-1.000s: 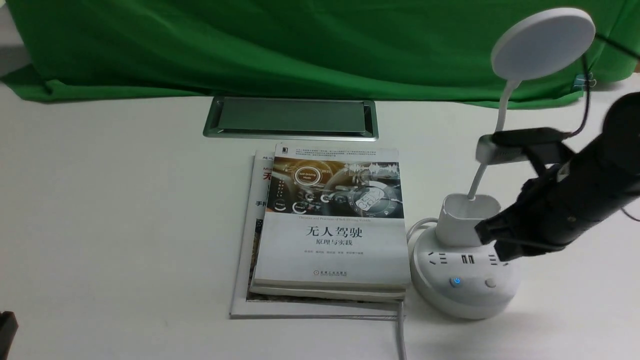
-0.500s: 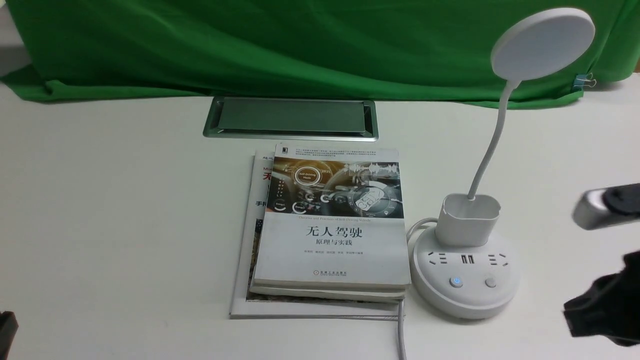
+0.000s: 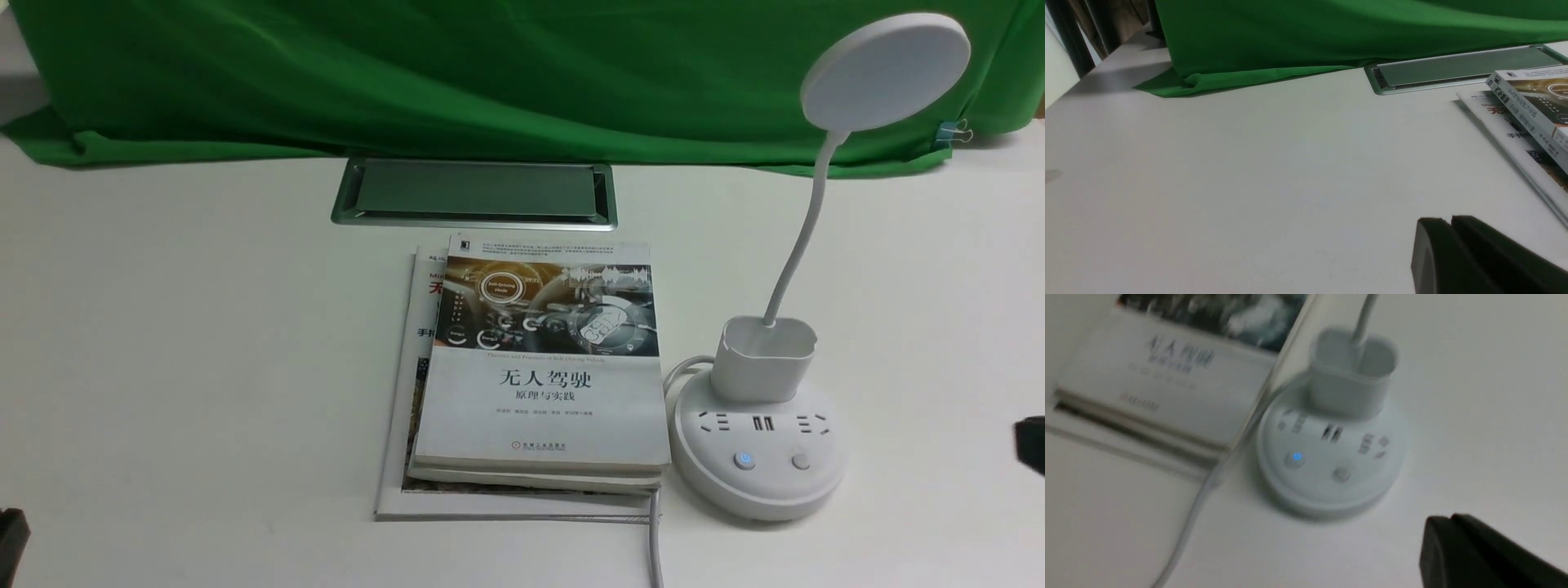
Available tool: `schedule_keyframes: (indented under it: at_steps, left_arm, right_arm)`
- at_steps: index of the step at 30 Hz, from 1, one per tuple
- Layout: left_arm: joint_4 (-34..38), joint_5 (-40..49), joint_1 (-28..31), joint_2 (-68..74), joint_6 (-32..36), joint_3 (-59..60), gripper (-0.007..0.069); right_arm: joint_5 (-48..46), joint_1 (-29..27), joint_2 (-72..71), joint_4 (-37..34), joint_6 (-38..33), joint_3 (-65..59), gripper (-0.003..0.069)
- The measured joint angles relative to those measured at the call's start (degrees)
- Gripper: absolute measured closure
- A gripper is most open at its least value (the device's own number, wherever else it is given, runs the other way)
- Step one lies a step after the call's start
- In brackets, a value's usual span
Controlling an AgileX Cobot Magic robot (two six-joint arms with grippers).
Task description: Turn off the desk lamp on the white desktop by hand.
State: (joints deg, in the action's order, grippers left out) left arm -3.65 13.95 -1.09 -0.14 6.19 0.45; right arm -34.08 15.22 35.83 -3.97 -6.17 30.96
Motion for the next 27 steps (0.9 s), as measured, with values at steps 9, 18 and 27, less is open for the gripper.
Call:
schedule_keyframes:
  at_steps: [9,18,27]
  left_arm:
    - [0.0,0.0,0.0,0.0,0.0,0.0,0.0605]
    - [0.0,0.0,0.0,0.0,0.0,0.0,0.0605]
    - [0.0,-0.1,0.0,0.0,-0.1,0.0,0.0605]
  right_arm:
    - [23.0,-6.2,-26.5,0.6,-1.0,-27.1,0.0624]
    - [20.4,-6.5,-35.8,0.7,-2.6,-31.4,0.0624]
    - [20.0,-6.5,-35.8,0.7,-3.6,-31.4,0.0624]
